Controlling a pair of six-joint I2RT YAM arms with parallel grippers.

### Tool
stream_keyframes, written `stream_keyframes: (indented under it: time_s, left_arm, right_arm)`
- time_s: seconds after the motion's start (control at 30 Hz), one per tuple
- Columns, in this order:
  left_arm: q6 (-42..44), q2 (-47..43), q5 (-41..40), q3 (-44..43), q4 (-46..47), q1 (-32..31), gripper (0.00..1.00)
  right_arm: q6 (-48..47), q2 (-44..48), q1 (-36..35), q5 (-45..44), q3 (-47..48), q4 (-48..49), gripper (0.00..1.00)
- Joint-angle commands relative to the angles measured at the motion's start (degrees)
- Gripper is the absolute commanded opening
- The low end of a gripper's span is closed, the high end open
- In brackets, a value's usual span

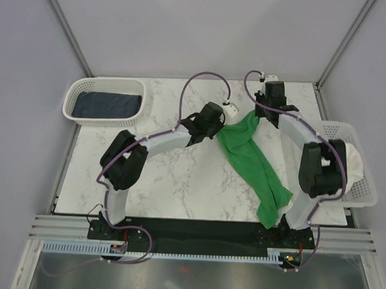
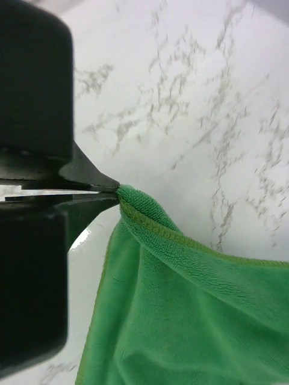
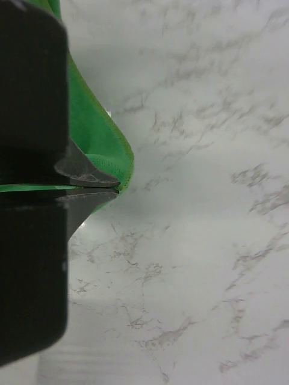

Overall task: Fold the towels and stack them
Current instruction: Flatten out the crumpled towel

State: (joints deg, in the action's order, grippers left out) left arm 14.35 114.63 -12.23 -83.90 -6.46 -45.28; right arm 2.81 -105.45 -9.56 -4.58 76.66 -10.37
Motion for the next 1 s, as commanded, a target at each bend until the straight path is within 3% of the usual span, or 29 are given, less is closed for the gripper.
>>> stream_keyframes:
  time_s: [0.0,0.17,0.33,0.5,0.63,0.97]
  left_arm:
    - [-4.2,-16.4,-3.1,0.9,-1.4,0.2,0.02]
    - [-6.6,-31.3,0.3,2.6,-8.6,0.0,0.02]
    - [-6.2,-41.9,1.6,-0.6,-14.9,-0.3,0.02]
    - [-2.9,-42.0,2.2,-11.9,-26.8,-0.3,0.02]
    - [-5.1,-44.3,4.8,-17.6,-34.2,-0.4,0.02]
    - [-13.8,-53.5,26.9,-12.5,-37.8,-0.5,0.02]
  right_arm:
    - [8.1,17.1,-2.6,4.3,-3.8,2.6,0.0]
    - [13.9,33.6,-5.9,9.6,-5.3,1.6,0.0]
    - [17.1,40.3,-7.8,11.7,-0.4,1.6,0.0]
    - [18.9,39.4,-8.2,17.3,9.7,-0.8,0.0]
    - [19.2,44.1,-8.3,20.0,11.3,-3.2,0.0]
    - [23.7,59.8,-8.3,28.0,0.7,-3.9,0.0]
